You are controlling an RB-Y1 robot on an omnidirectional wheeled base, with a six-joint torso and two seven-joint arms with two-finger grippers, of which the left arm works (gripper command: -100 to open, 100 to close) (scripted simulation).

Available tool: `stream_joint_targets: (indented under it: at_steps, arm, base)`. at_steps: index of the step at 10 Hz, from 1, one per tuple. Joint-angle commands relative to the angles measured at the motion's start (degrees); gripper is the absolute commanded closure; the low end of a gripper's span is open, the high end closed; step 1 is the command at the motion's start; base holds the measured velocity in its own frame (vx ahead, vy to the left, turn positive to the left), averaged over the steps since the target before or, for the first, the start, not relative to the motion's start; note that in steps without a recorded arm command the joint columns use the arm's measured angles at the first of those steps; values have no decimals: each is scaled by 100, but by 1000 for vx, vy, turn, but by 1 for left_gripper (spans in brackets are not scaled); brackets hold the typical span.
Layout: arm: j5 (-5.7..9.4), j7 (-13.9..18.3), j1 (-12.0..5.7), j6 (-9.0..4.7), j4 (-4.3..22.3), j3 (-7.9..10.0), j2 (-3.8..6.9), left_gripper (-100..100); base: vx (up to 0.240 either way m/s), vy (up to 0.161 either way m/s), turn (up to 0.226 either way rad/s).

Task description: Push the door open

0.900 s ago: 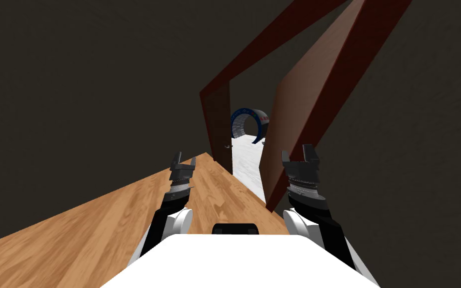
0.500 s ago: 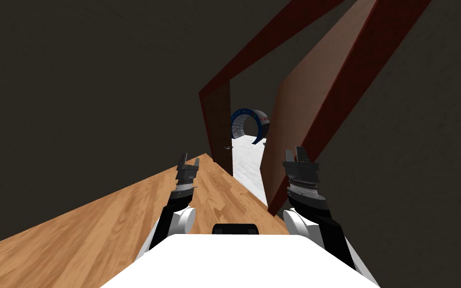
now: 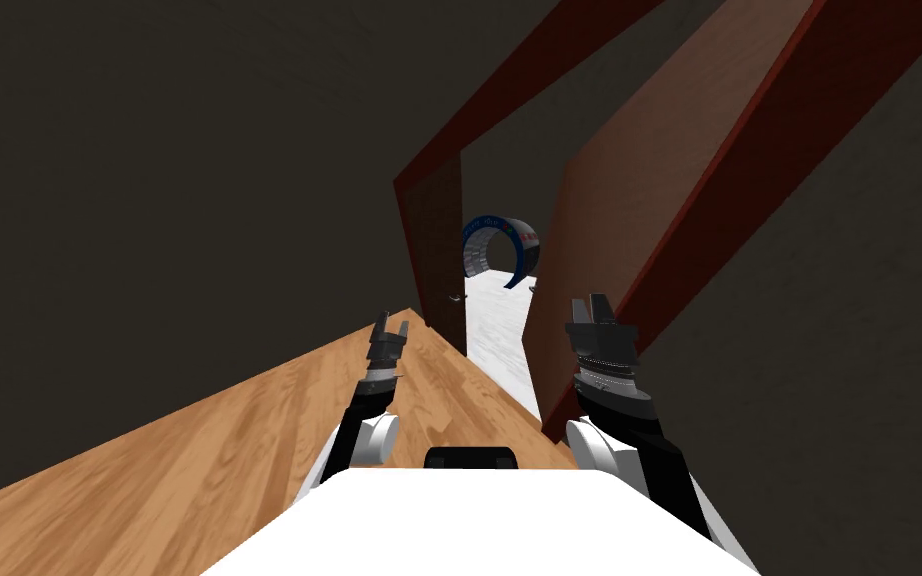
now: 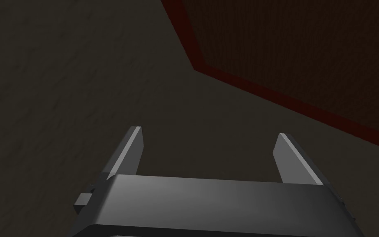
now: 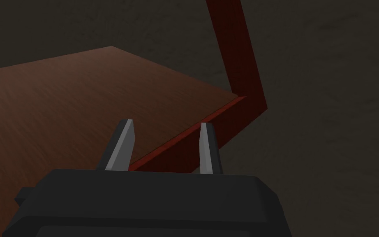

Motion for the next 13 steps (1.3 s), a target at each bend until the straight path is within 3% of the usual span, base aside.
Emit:
stream_joint_targets:
  at_steps: [1, 13]
  arm:
    - [-34, 6, -108, -48, 228, -47, 21, -100]
    - [-277, 109, -747, -463, 1842, -435, 192, -100]
  base:
    - [107, 42, -22]
    - [96, 45, -22]
